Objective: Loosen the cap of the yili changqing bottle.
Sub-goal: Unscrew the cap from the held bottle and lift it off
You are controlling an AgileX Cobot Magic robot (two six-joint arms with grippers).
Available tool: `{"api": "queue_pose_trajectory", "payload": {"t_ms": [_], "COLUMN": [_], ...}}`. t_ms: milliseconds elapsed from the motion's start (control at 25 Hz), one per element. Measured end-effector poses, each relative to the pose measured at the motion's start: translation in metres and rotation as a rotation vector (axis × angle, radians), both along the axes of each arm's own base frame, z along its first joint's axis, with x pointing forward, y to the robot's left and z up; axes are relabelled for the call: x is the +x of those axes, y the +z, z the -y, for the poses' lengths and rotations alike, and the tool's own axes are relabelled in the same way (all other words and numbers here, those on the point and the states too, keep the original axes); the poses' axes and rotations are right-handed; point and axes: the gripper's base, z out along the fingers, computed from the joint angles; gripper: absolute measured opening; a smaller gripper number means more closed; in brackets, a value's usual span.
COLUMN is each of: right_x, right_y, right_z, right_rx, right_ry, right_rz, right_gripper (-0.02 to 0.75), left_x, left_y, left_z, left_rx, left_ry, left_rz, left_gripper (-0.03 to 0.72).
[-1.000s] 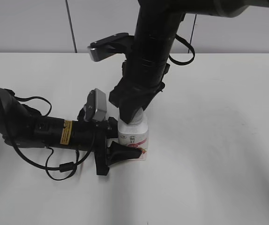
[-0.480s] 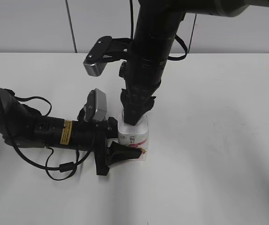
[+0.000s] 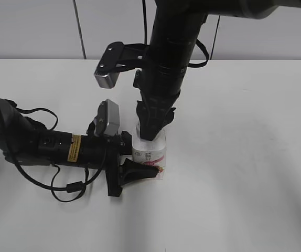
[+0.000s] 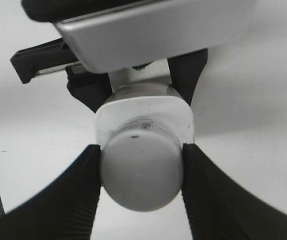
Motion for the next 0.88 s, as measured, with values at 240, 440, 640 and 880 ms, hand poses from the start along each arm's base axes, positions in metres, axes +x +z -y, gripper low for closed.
{"api": "queue_pose_trajectory", "payload": {"t_ms": [240,440,640,880], "right_x": [0.0000,0.0000,-0.0005,-0.0010], "right_y": [0.0000,0.0000,0.0002,0.0015], "right_z": [0.0000,0.0001,-0.0006,-0.0018], "right_rx": [0.000,-0.001,0.006,0.018], "right_ry": [0.001,0.003,0.000,-0.021], "right_rz": [0.000,0.001,-0.006,-0.018], "right_gripper": [0.390,0.423,0.520,0.577], "left_x": [0.0000,0.0000,0.0001,0.0001], "left_y": [0.0000,0.0000,0.0000,0.0000], "left_z": [0.0000,0.0000,0.0000,0.0000], "left_rx": [0.000,0.000,-0.001,-0.001], "left_ry": [0.000,0.001,0.003,0.003], "left_rz": [-0.001,-0.002,-0.006,-0.006], "left_gripper": [0.387,0.387,0.387,0.387]}}
